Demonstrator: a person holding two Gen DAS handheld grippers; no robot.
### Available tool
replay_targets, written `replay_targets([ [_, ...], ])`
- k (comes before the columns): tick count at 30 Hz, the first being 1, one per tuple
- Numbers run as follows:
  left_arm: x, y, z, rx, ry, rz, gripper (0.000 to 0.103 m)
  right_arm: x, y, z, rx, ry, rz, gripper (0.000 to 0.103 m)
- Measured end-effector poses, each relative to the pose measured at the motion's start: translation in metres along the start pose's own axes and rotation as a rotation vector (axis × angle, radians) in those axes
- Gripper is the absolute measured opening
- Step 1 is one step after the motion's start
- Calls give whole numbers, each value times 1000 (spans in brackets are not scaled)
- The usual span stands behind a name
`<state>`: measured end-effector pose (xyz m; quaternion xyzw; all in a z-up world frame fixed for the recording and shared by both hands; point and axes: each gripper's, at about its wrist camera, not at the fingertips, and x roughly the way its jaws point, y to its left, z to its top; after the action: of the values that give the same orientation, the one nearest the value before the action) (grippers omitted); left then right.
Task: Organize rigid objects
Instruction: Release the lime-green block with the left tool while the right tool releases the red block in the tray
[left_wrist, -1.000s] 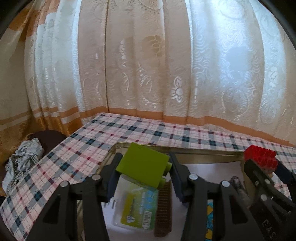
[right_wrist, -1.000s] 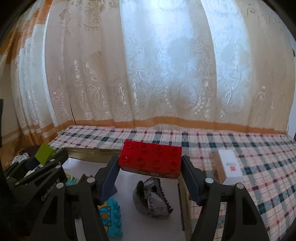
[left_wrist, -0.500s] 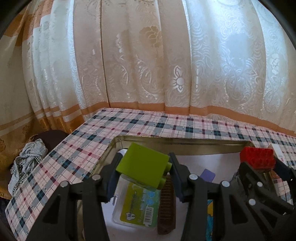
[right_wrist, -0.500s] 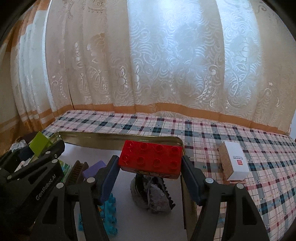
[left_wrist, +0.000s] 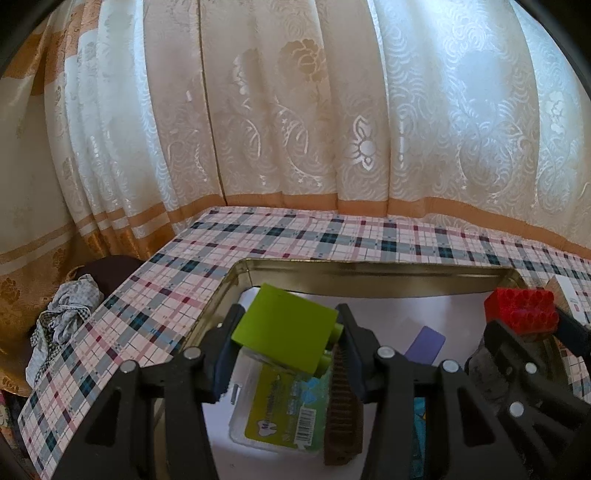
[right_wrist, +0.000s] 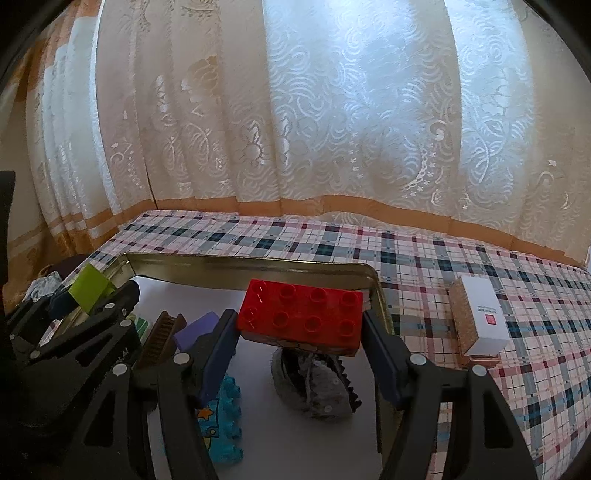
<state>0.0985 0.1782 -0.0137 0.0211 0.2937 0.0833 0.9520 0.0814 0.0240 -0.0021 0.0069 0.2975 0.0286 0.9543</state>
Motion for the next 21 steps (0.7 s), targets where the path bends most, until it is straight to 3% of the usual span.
replay_targets([
  [15, 0, -2, 1, 15, -6, 7, 50, -7, -1, 0, 5, -40, 42, 69],
  [17, -3, -2, 1, 16, -25, 14, 60, -13, -4, 1, 20, -73, 43, 73],
  [19, -10, -3, 2, 16, -67, 42, 94, -22, -10, 1, 47, -115, 22, 77],
  [21, -17, -3, 2, 16, -114, 59, 103, -28, -17, 1, 77, -141, 20, 80],
])
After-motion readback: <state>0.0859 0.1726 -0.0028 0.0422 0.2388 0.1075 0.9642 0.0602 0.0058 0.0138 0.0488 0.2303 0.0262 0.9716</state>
